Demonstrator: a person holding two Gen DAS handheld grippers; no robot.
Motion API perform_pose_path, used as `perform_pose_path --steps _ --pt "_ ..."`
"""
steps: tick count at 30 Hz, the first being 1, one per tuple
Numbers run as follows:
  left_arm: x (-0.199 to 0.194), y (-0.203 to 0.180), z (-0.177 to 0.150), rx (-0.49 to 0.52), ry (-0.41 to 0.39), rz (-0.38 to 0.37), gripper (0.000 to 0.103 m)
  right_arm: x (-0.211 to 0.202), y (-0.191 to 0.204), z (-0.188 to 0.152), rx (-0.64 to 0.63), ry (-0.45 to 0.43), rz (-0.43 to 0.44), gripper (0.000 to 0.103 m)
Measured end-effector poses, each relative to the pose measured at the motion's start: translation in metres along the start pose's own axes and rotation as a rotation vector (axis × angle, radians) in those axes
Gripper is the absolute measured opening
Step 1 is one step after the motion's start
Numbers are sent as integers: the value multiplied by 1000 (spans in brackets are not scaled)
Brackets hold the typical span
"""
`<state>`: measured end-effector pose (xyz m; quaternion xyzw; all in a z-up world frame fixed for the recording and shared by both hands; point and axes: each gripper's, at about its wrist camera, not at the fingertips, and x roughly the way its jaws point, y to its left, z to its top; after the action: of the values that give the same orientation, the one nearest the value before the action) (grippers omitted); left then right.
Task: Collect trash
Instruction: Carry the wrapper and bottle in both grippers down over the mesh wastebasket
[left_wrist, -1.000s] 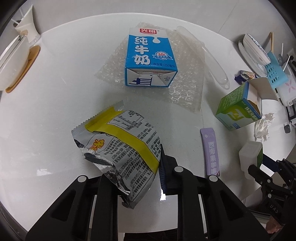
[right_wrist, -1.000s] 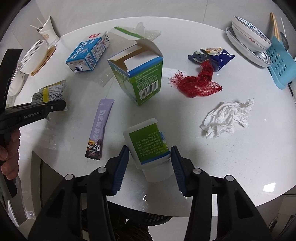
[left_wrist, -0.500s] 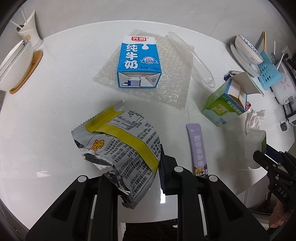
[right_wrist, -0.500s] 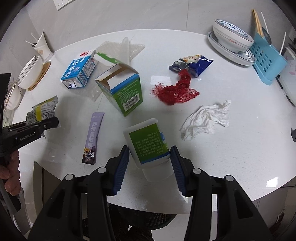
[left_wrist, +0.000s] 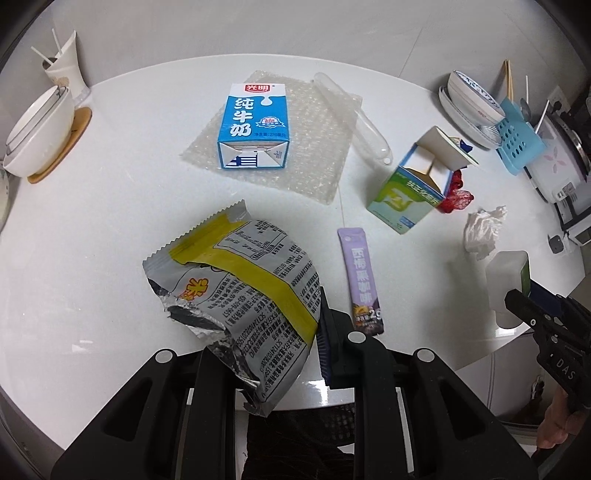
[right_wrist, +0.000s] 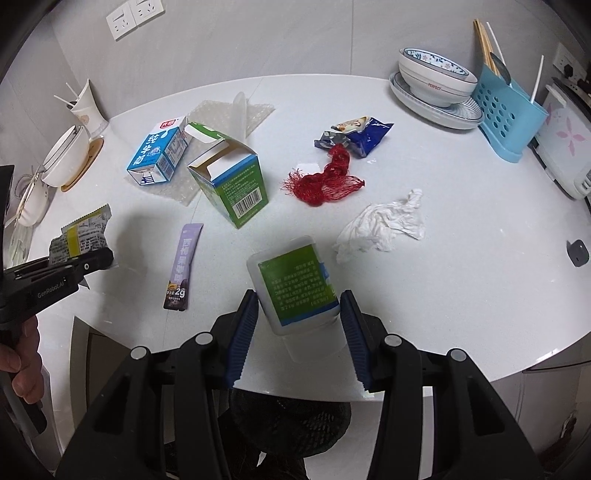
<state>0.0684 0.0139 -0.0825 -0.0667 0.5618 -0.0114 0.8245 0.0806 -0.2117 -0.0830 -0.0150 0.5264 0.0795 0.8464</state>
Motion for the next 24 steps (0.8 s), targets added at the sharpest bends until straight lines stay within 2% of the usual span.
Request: perform_pose_path --steps 24 --pt "-37 -51 -69 31 -42 -31 19 -51 -23 -50 2 -69 4 44"
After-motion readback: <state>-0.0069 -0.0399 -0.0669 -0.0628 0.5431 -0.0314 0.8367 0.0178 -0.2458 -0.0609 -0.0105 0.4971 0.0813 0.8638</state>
